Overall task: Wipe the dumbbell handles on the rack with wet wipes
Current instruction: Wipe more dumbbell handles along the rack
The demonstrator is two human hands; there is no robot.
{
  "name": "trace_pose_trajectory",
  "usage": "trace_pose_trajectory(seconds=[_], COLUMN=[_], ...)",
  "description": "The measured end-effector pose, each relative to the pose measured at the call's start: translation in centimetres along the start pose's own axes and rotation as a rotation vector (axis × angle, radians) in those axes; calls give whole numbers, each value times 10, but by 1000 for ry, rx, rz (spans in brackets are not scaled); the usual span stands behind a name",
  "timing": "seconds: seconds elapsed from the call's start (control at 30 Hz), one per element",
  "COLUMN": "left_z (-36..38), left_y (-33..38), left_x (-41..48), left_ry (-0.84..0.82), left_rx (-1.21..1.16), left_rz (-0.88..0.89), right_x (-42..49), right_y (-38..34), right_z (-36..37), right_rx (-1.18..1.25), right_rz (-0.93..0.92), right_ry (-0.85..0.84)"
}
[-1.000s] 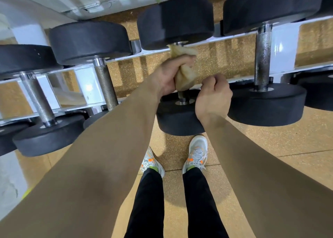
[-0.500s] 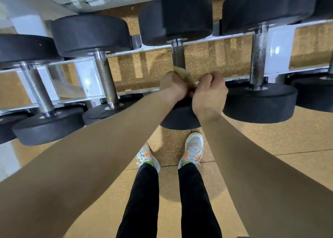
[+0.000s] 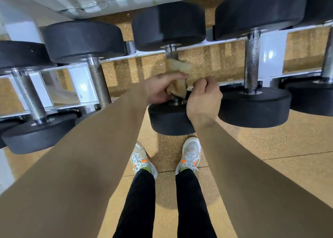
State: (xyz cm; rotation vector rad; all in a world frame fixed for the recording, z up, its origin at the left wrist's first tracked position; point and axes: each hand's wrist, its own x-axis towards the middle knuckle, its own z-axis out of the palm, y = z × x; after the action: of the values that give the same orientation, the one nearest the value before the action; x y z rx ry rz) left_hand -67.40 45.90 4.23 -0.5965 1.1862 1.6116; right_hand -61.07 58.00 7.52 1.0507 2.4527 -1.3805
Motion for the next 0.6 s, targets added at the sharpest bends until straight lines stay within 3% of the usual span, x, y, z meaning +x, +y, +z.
trace_pose_trajectory(seconds=[0.07,0.17,0.27,0.4,0.47,0.6], left_z=[-6,-9,3,12,17,46], left_y=[-10,-9,-12,-25,-25,-31], left_x=[-5,-17,-31,-48,-66,-126], left_ry=[-80,-11,189,507,596,506], left_rx=[177,509,960,1327,1406,1258], left_rz=[-39,-67,18,144,249,500], right_x=[0,1,1,-1,-1,-22], right_y=[0,0,-2,-3,-4,-1], right_z=[0,1,0,-1,-2,-16], right_rx=[-1,-22,-50,-84,-131,-442], right_rz=[3,11,21,40,11,-236], right_ry=[-3,-4,-25,-51,-60,8])
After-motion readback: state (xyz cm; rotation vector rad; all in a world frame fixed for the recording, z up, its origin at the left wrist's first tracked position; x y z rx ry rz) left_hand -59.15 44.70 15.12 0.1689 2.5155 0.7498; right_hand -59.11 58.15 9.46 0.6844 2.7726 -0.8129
